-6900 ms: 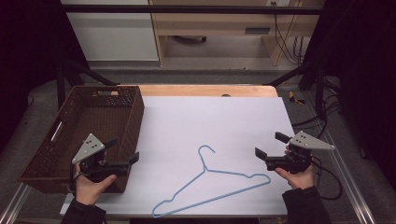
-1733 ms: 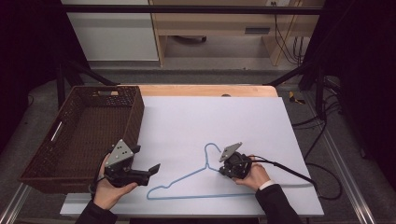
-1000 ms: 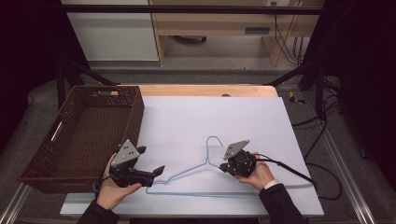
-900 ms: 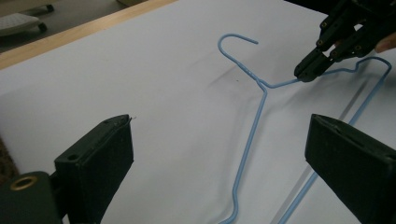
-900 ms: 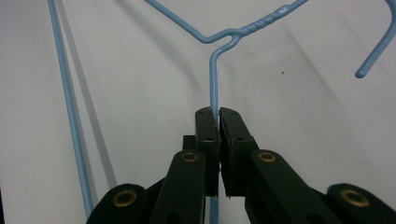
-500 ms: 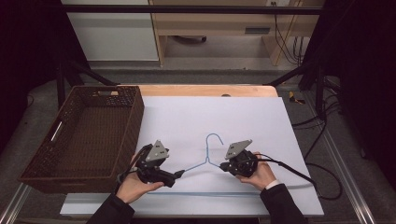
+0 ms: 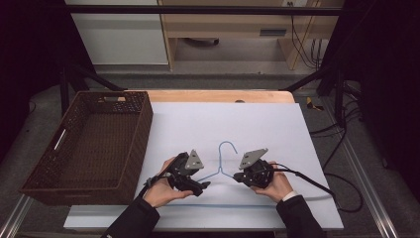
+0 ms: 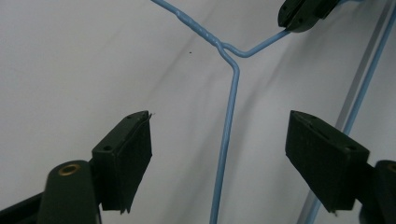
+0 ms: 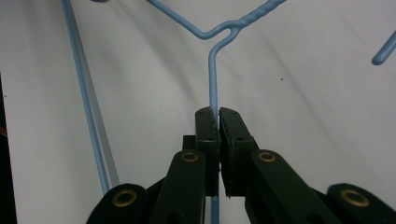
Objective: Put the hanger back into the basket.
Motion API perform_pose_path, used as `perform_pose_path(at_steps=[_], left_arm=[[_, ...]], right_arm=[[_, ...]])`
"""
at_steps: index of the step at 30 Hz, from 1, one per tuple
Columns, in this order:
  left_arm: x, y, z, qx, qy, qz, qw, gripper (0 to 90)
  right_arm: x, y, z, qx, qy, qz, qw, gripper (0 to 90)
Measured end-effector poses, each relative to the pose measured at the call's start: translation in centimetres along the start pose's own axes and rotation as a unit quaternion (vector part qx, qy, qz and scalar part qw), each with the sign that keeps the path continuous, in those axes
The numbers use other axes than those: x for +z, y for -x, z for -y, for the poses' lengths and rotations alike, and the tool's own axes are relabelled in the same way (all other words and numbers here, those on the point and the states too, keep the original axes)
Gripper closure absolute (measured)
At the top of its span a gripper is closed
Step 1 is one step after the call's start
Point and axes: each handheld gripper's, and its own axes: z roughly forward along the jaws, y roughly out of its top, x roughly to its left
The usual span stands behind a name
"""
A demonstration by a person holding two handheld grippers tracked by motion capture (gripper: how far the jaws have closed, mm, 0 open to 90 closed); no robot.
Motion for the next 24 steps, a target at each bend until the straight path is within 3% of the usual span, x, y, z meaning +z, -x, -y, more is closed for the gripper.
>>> perform_pose_path(at_steps=[9,11,14,18,24], left_arm=[[2.1,0.1,-0.7,0.034,-0.042,-0.004,0.9985,45.4],[2.3,0.2,-0.8,0.037,-0.046,-0.006,0.9982,47.5],[3.0,0.6,-1.2,0.047,-0.054,-0.006,0.9974,60.4],[3.3,0.9,-1.4,0.056,-0.059,-0.008,0.9967,70.2],[3.4,0.9,-1.4,0.065,-0.070,-0.003,0.9954,79.8]], right_arm=[[0.1,0.0,0.0,0.001,0.002,-0.004,1.0000,87.6],[0.0,0.0,0.0,0.003,0.001,-0.004,1.0000,87.5],[0.0,0.0,0.0,-0.002,0.003,-0.005,1.0000,87.5],[0.0,0.0,0.0,-0.002,0.001,-0.005,1.0000,87.5],[0.0,0.1,0.0,-0.002,0.001,-0.006,1.0000,87.5]])
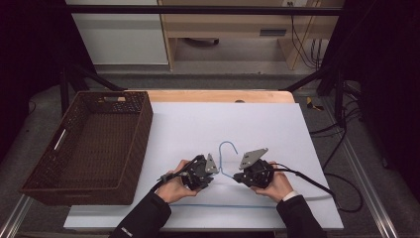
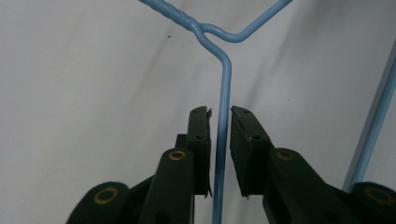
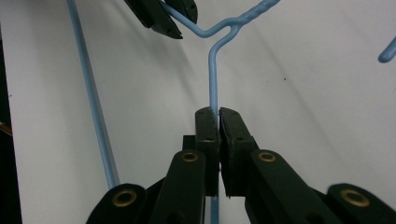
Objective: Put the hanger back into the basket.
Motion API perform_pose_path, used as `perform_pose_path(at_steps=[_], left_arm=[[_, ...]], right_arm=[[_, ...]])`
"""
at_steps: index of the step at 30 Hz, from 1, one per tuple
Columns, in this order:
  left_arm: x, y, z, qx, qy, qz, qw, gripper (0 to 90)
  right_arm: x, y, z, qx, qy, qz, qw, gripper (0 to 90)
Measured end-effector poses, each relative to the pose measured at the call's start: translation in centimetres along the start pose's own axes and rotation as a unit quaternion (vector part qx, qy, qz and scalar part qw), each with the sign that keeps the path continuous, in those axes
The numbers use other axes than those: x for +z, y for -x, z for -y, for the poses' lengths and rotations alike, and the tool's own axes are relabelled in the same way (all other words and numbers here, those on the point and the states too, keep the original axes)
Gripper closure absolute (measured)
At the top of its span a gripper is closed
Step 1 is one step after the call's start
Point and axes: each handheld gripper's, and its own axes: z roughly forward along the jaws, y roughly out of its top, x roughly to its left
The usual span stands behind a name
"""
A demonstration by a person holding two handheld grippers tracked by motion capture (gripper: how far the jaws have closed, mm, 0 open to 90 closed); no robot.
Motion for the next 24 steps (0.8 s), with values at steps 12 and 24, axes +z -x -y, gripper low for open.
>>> perform_pose_path(at_steps=[12,24], left_arm=[[0.0,0.3,-0.3,0.016,-0.015,-0.005,0.9998,86.5],[-1.7,0.3,-0.9,-0.001,-0.011,0.012,0.9999,87.1]], right_arm=[[-0.1,0.1,0.0,0.006,0.001,-0.003,1.0000,87.3],[-1.4,0.2,-0.2,0.028,0.034,-0.007,0.9990,87.4]])
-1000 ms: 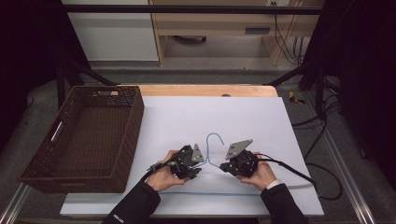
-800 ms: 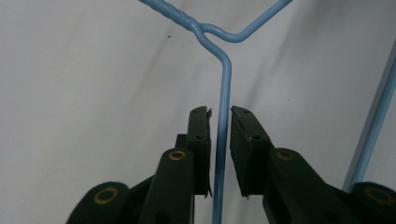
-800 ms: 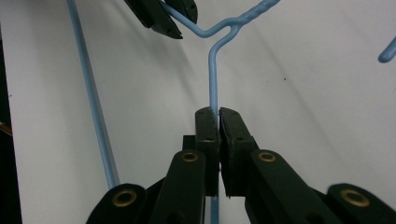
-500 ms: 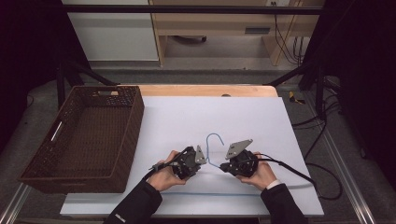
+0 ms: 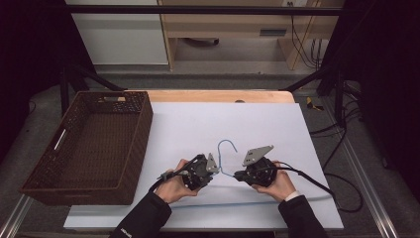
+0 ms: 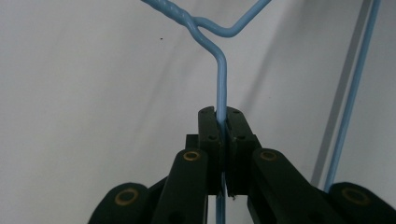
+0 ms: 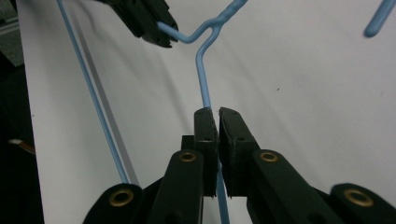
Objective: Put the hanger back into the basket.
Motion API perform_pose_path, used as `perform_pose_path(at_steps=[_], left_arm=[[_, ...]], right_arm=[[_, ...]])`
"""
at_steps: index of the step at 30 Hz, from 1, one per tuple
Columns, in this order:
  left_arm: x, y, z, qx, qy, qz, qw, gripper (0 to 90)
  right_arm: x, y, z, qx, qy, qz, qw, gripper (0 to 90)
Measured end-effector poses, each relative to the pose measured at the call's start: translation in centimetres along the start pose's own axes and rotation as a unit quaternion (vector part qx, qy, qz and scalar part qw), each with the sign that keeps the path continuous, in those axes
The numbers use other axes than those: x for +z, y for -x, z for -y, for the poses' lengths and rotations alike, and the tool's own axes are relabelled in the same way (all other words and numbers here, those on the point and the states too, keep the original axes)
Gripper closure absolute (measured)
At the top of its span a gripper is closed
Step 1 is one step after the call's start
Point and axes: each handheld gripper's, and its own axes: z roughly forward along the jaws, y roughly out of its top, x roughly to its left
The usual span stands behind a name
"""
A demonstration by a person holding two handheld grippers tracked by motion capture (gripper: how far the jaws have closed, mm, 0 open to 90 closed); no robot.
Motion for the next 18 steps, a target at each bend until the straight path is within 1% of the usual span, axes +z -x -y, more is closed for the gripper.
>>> perform_pose_path(at_steps=[1,2,3,4,5,6,7,9,10,11,12,13,14,15,16,17,18], left_arm=[[-0.1,0.1,0.0,0.000,0.004,0.000,1.0000,87.1],[-0.3,0.1,-0.1,-0.003,0.002,0.001,1.0000,87.1],[-0.4,0.2,-0.2,-0.002,0.006,-0.001,1.0000,87.1],[-0.5,0.2,-0.2,-0.002,0.008,0.002,1.0000,87.1],[-0.7,0.3,-0.3,-0.002,0.007,-0.001,1.0000,87.2],[-0.9,0.4,-0.4,0.000,0.011,-0.004,0.9999,87.2],[-1.1,0.4,-0.5,-0.002,0.013,-0.001,0.9999,87.2],[-1.7,0.5,-0.7,-0.006,0.023,-0.011,0.9997,87.2],[-2.1,0.5,-0.8,-0.003,0.023,-0.012,0.9997,87.2],[-2.4,0.4,-0.9,-0.008,0.032,-0.014,0.9993,87.2],[-2.7,0.4,-0.9,-0.009,0.035,-0.015,0.9992,87.2],[-3.0,0.3,-0.9,-0.010,0.041,-0.018,0.9990,87.2],[-3.4,0.2,-0.9,-0.014,0.043,-0.021,0.9988,87.2],[-3.8,0.1,-0.9,-0.014,0.047,-0.027,0.9984,87.2],[-4.0,0.0,-0.9,-0.017,0.049,-0.029,0.9982,87.2],[-4.3,-0.1,-0.9,-0.022,0.052,-0.035,0.9978,87.2],[-4.6,-0.3,-0.8,-0.027,0.058,-0.039,0.9972,87.2]], right_arm=[[-0.2,0.0,0.0,0.005,0.007,-0.002,1.0000,86.4],[-0.6,0.0,-0.1,0.010,0.012,-0.001,0.9999,84.8],[-1.3,0.1,-0.2,0.012,0.029,-0.001,0.9995,82.1],[-1.3,0.1,-0.2,0.012,0.029,-0.001,0.9995,82.1],[-1.7,0.1,-0.2,0.015,0.036,0.005,0.9992,81.2],[-2.4,0.2,-0.2,0.018,0.044,0.020,0.9987,76.0],[-2.4,0.2,-0.2,0.018,0.044,0.020,0.9987,76.0],[-3.2,0.3,-0.1,0.023,0.059,0.032,0.9975,70.9],[-3.6,0.3,-0.1,0.029,0.067,0.042,0.9965,66.6],[-4.0,0.3,-0.1,0.032,0.074,0.052,0.9954,60.9],[-4.4,0.4,-0.1,0.034,0.084,0.068,0.9936,54.7],[-5.0,0.5,0.0,0.045,0.095,0.088,0.9906,45.8],[-5.0,0.5,0.0,0.045,0.095,0.088,0.9906,45.8],[-5.3,0.6,0.1,0.052,0.105,0.096,0.9885,39.9],[-5.7,0.7,0.2,0.063,0.116,0.106,0.9856,34.7],[-6.2,0.8,0.4,0.077,0.128,0.117,0.9819,25.8],[-6.2,0.8,0.4,0.077,0.128,0.117,0.9819,25.8]])
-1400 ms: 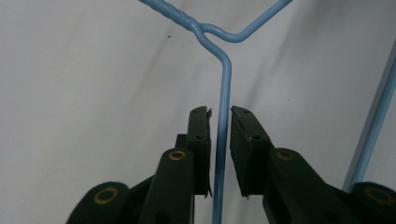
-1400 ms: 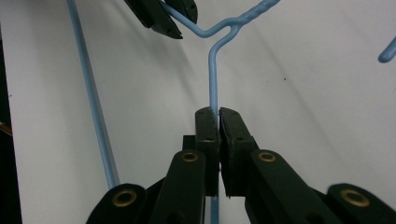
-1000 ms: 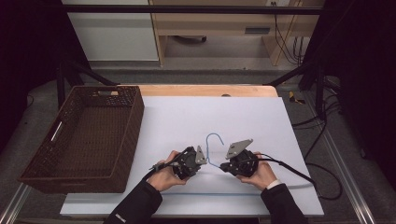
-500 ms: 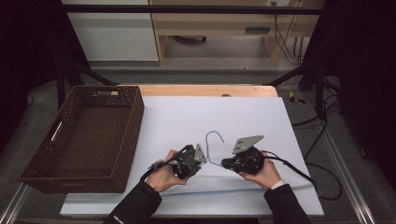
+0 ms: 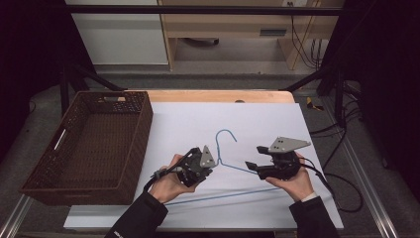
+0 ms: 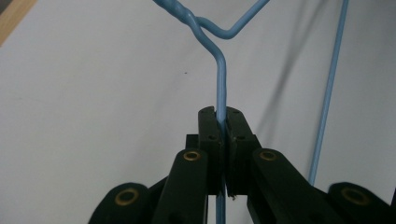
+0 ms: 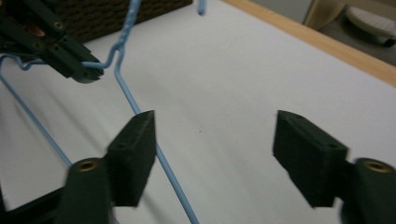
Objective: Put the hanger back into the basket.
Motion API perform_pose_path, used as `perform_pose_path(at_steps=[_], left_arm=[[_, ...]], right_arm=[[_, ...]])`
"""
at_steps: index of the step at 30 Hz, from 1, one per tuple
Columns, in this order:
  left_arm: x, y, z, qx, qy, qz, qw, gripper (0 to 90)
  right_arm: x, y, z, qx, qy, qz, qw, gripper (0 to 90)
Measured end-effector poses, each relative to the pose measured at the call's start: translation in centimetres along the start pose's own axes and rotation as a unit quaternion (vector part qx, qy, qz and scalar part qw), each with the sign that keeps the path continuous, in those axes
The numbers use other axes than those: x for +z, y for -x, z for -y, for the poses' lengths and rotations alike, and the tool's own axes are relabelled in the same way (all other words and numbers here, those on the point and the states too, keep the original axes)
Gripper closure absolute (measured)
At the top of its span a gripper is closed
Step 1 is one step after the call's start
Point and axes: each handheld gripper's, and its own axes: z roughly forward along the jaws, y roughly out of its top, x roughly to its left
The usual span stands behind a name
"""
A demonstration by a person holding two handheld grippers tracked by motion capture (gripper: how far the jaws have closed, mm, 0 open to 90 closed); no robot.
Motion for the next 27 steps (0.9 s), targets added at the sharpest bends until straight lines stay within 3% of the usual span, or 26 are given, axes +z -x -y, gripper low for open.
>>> perform_pose_path(at_steps=[1,9,12,19,23,27], left_arm=[[-0.6,-0.5,0.0,-0.011,0.004,-0.009,0.9999,87.2],[-2.7,-2.3,0.3,-0.051,0.018,-0.035,0.9979,87.2],[-3.9,-3.1,0.3,-0.066,0.029,-0.052,0.9960,87.2],[-5.4,-4.0,-0.2,-0.074,0.036,-0.066,0.9944,87.1],[-6.3,-5.0,-0.5,-0.076,0.030,-0.062,0.9947,87.1],[-7.5,-6.2,-0.7,-0.090,0.028,-0.071,0.9930,87.1]], right_arm=[[-0.4,0.3,0.1,0.011,0.008,0.018,0.9997,18.0],[-1.9,1.2,1.1,0.047,0.030,0.050,0.9972,9.5],[-2.3,1.4,1.5,0.058,0.037,0.064,0.9955,6.5],[-3.1,1.6,2.3,0.069,0.044,0.072,0.9941,5.9],[-3.6,1.8,3.2,0.076,0.038,0.072,0.9938,4.9],[-3.7,2.0,3.9,0.083,0.037,0.073,0.9932,4.6]])
